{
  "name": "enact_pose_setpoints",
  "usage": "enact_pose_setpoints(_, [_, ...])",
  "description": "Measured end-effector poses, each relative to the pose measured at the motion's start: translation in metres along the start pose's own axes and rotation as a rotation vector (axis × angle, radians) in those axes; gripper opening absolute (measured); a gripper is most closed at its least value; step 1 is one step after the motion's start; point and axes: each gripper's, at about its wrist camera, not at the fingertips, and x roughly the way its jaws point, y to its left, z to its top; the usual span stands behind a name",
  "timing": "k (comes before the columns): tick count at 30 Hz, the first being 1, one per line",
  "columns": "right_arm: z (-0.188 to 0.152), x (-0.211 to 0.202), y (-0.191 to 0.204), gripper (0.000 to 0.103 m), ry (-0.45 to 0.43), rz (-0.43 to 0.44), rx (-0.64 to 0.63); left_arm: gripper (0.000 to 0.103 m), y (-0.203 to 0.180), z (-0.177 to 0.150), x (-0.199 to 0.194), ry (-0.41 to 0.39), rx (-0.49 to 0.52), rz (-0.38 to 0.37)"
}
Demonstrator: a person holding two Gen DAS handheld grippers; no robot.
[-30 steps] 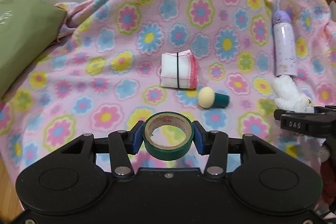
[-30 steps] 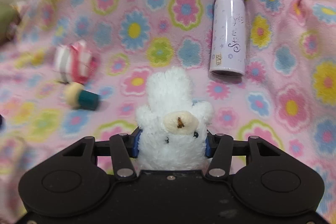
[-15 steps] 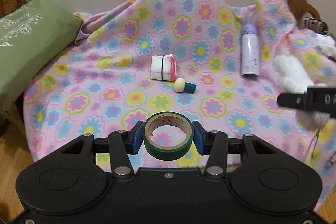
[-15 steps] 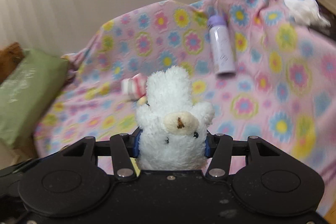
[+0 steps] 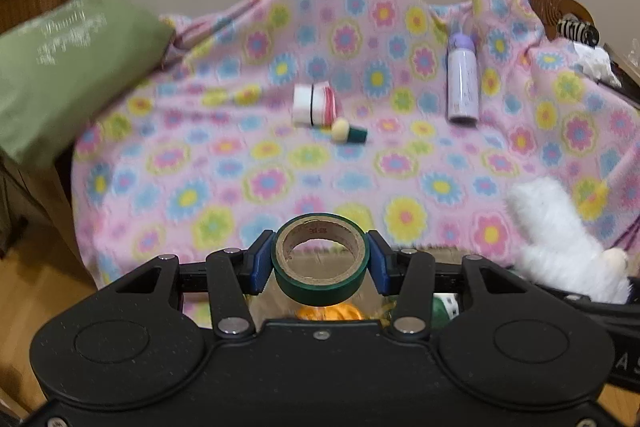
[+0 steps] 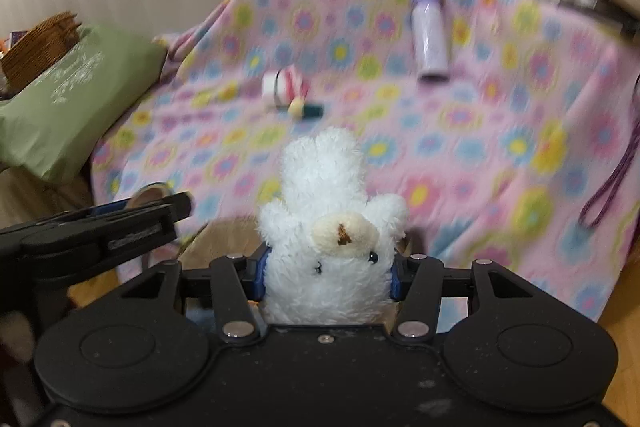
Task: Organize soft objects
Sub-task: 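Carry the bunny and green tape over the woven basket with both grippers, then open both grippers to drop the bunny and tape into the basket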
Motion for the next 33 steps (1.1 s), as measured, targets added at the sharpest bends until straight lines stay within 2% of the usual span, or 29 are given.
enact_pose_setpoints(4, [0.0,0.003,-0.002,0.051,0.019,-0.023,0.016,0.047,0.004,-0.005,0.01,0.05,-0.027,-0.011])
enact_pose_setpoints(16, [0.002,0.006,0.002,0.052,0.026,-0.024,-0.016,0.048,-0.001,-0.012,0.011,0.072,-0.009,-0.003])
enact_pose_setpoints(19, [0.002,0.006,0.004,0.055,0.027,-0.013,-0.025,0.056,-0.002,-0.013,0.011,0.064,-0.001,0.005])
enact_pose_setpoints(21, [0.002,0.006,0.004,0.055,0.027,-0.009,-0.029,0.067,-0.002,-0.012,0.01,0.059,-0.003,0.005])
enact_pose_setpoints(24, [0.002,0.006,0.002,0.056,0.029,-0.01,-0.027,0.071,-0.001,-0.012,0.01,0.057,-0.002,0.016])
enact_pose_setpoints(26, [0.003,0.007,0.001,0.06,0.033,-0.005,-0.021,0.073,-0.001,-0.012,0.011,0.062,-0.006,0.016])
enact_pose_setpoints(33, [0.002,0.004,0.002,0.061,0.021,-0.004,-0.028,0.075,0.001,-0.011,0.012,0.068,-0.012,0.021])
